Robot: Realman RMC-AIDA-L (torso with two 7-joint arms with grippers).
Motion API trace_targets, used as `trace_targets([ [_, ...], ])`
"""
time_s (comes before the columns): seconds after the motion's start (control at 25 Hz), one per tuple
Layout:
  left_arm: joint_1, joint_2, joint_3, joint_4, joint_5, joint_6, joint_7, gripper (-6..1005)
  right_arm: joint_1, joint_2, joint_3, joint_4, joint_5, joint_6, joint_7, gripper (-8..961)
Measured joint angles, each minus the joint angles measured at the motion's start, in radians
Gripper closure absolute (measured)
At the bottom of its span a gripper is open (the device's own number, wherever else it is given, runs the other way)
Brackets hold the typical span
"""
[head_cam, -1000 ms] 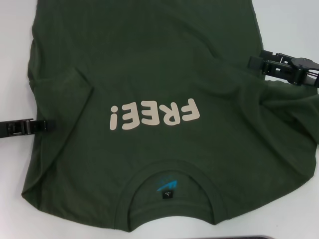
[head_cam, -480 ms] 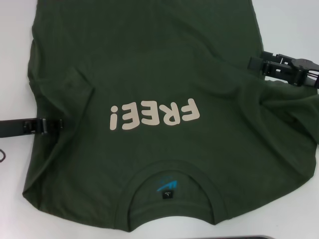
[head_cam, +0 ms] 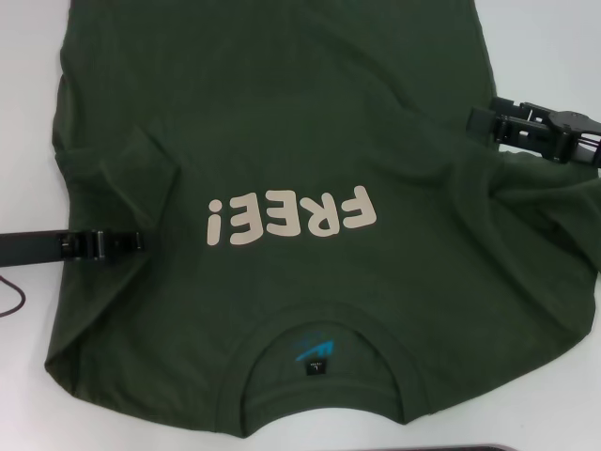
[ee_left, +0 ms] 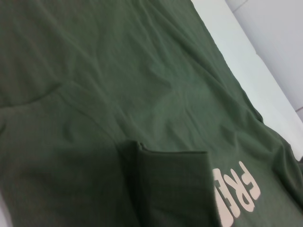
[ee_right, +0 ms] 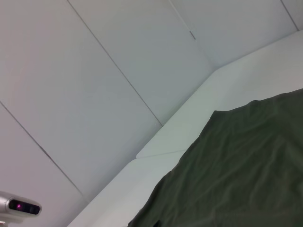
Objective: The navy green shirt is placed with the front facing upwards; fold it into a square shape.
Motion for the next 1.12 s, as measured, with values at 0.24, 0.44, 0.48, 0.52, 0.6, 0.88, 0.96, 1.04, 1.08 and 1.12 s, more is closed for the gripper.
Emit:
trace_targets([
  [0.24, 0.0, -0.001, 0.044, 0.001, 0.001, 0.012, 0.005, 836, 0.0, 0.0, 0.0, 0.0, 0.0, 0.0, 0.001, 39],
  [0.44, 0.0, -0.003, 0.062, 0.001, 0.0, 0.017, 0.009, 762, -0.001, 0.0, 0.001, -0.001, 0.0, 0.0, 0.001, 39],
  [0.48, 0.0, -0.003, 0.062, 0.001, 0.0, 0.017, 0.009, 748, -0.001, 0.0, 0.001, -0.001, 0.0, 0.0, 0.001, 39],
  [0.52, -0.002, -0.004, 0.059, -0.002, -0.006, 0.034, 0.015, 734, -0.002, 0.0, 0.002, -0.002, 0.0, 0.0, 0.001, 39],
  [0.6, -0.004, -0.004, 0.043, -0.009, -0.014, 0.049, 0.018, 719, -0.003, 0.0, 0.002, -0.003, 0.0, -0.001, 0.001, 39],
  [0.88, -0.005, 0.002, -0.012, -0.004, -0.137, 0.102, 0.078, 720, -0.008, -0.012, 0.019, -0.004, 0.0, -0.025, 0.002, 40],
  [0.96, -0.003, 0.002, -0.015, -0.004, -0.179, 0.118, 0.09, 699, -0.011, -0.019, 0.028, -0.004, 0.0, -0.038, 0.002, 41],
  [1.04, -0.002, -0.001, -0.018, -0.004, -0.203, 0.121, 0.098, 678, -0.018, -0.03, 0.034, -0.005, 0.0, -0.049, 0.008, 41],
  [1.08, -0.002, -0.002, -0.019, -0.004, -0.206, 0.121, 0.103, 668, -0.021, -0.036, 0.036, -0.006, 0.0, -0.054, 0.015, 41],
  [1.12, -0.002, -0.004, -0.023, -0.004, -0.21, 0.121, 0.113, 636, -0.025, -0.044, 0.037, -0.008, 0.0, -0.058, 0.025, 41],
])
